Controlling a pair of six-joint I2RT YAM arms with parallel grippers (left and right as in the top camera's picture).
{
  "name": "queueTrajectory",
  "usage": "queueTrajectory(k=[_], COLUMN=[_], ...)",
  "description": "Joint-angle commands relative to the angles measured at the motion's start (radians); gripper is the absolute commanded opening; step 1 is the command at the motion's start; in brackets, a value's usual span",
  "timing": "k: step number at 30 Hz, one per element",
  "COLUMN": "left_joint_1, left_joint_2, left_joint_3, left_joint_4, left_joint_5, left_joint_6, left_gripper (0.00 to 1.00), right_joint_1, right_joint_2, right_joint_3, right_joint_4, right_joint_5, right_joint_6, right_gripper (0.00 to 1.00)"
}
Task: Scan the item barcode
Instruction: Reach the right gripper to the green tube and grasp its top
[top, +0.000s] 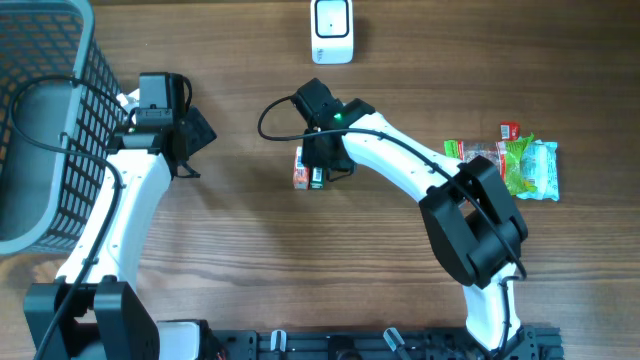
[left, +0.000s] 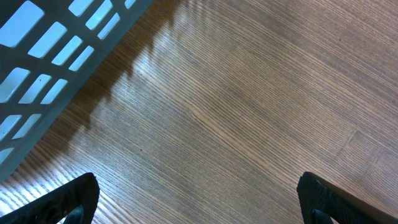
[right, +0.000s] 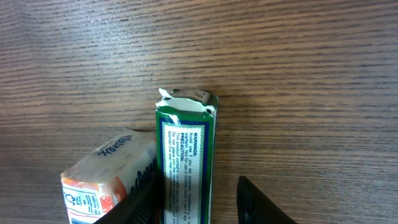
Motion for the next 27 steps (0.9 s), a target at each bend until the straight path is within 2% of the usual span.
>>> queueTrajectory(k=[1,12,18,27], left_joint_1=[0.004,0.004,0.004,0.004], left_joint_2=[0.005,0.005,0.005,0.005], left_joint_3=[0.001,0.001,0.001,0.001], left_joint_4=[0.003,0.003,0.003,0.003], left_joint_5=[-0.013,-0.013,-0.013,-0.013], left_joint_6=[0.008,0.008,0.008,0.008], left_gripper=[1.0,1.0,1.0,1.0], right_joint_1=[-0.002,-0.002,-0.003,-0.055], right_joint_2=[0.032,0.035,0.035,0.008], right_joint_3=[-0.014,-0.014,-0.014,-0.014], right_joint_4=[0.001,-0.008,-0.014,-0.031], right_joint_5=[-0.009,-0.008,-0.008,-0.008], right_joint_6=[0.002,-0.002,-0.031,-0.09], right_gripper=[0.41,0.42,0.31,0.29])
